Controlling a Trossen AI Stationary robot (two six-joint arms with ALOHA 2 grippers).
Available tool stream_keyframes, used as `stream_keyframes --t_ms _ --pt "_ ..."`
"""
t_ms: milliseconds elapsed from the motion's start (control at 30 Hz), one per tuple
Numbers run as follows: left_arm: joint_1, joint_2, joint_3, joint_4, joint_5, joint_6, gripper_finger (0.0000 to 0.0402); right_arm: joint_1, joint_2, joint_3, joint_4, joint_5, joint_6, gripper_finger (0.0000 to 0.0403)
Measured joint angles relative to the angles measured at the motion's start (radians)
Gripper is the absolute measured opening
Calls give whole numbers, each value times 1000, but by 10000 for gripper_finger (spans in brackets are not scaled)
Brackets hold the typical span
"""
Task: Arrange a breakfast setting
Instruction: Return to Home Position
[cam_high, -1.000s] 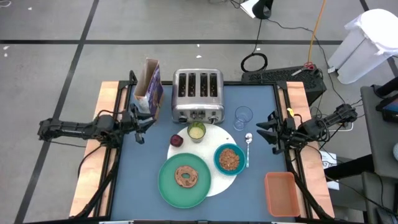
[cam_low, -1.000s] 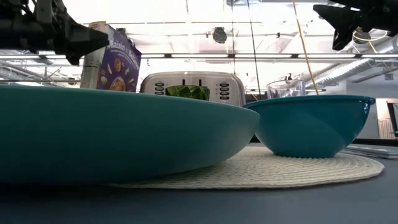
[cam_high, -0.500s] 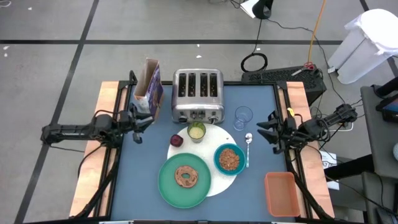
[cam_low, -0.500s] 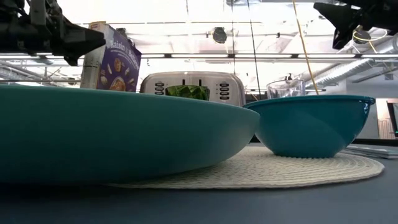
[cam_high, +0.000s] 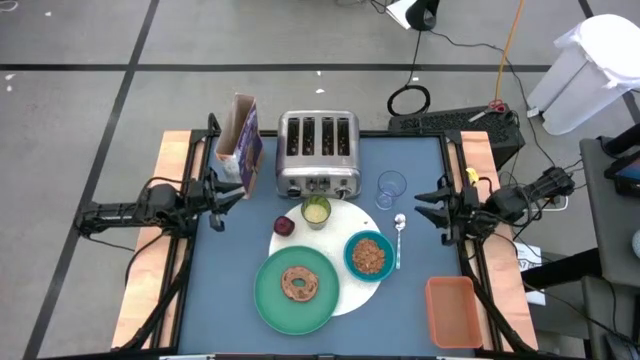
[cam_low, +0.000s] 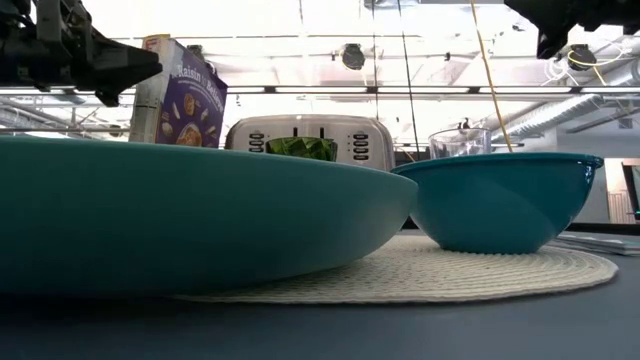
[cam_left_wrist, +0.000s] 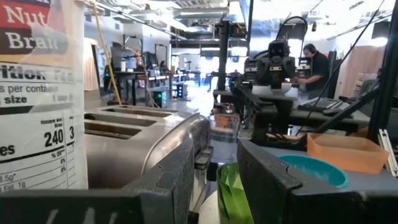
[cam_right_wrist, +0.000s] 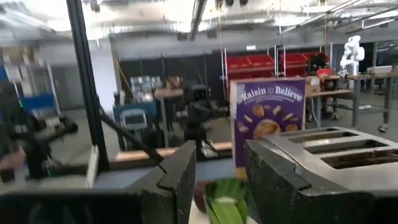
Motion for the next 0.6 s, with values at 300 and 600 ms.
stream_keyframes --t_ms 300,600 --pt "0 0 0 14 0 55 129 -21 0 30 -199 27 -23 130" --pt "0 3 0 23 -3 87 129 -84 2 -22 -229 -6 3 130"
